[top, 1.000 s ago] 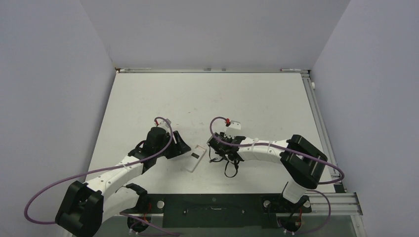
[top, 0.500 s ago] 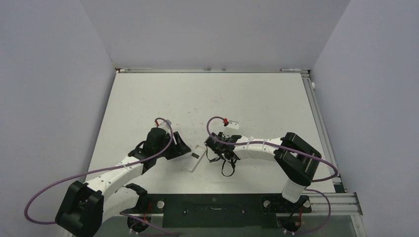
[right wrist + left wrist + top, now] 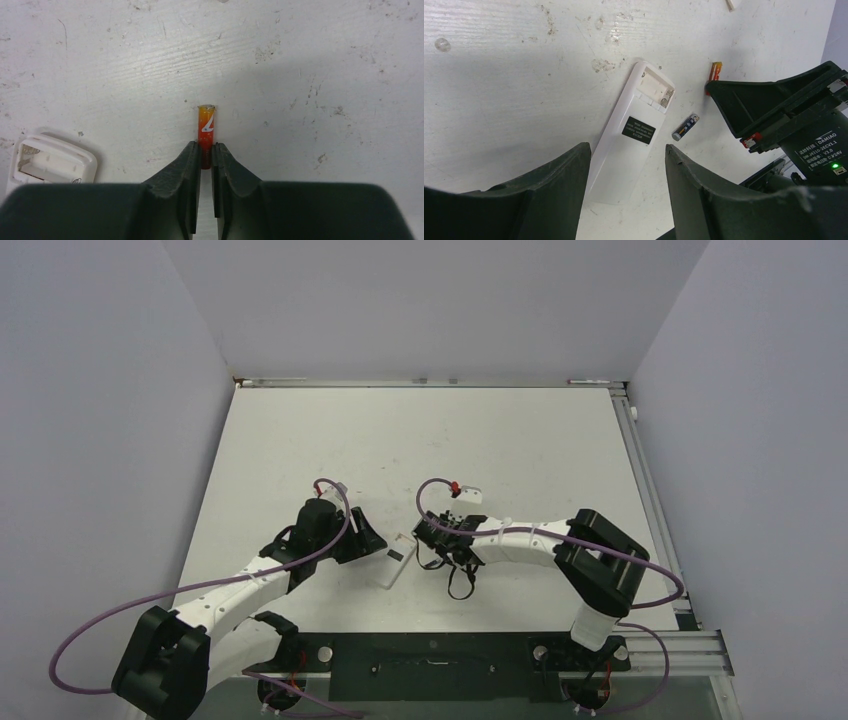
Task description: Load the batteries into the remote control
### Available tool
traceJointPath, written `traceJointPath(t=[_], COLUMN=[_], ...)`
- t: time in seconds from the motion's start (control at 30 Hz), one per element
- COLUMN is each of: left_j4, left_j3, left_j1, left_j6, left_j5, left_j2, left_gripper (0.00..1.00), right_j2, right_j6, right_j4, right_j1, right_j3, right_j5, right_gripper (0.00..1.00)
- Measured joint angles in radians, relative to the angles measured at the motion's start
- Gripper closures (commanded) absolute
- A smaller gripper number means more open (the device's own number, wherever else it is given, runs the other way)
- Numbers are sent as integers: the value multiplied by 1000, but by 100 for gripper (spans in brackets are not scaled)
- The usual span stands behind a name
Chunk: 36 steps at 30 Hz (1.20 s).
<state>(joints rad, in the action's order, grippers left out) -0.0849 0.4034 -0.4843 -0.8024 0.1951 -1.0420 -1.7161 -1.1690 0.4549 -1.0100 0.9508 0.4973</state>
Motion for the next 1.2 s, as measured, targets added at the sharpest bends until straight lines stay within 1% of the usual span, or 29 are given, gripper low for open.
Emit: traceJointPath(t=[0.3, 0.47, 0.67, 0.9, 1.2], left_j4=[0, 0, -1, -1, 0], left_j3=[0, 0, 0, -1, -10], left_j1=[0, 0, 0, 1, 1], left_j6=[0, 0, 0, 0, -1], left_j5=[0, 4, 4, 4, 3], left_j2=[0, 0, 0, 0, 0], left_gripper=[47, 47, 47, 47, 47], right_j2=[-5, 9, 73, 151, 235], right_j6=[13, 58, 133, 296, 556], right_j4=[9, 5, 0, -52, -133], right_j1=[-6, -6, -6, -6, -6], right_j3=[8, -3, -14, -50, -64], right_j5=[5, 4, 4, -47, -184], right_gripper=[91, 92, 92, 92, 92])
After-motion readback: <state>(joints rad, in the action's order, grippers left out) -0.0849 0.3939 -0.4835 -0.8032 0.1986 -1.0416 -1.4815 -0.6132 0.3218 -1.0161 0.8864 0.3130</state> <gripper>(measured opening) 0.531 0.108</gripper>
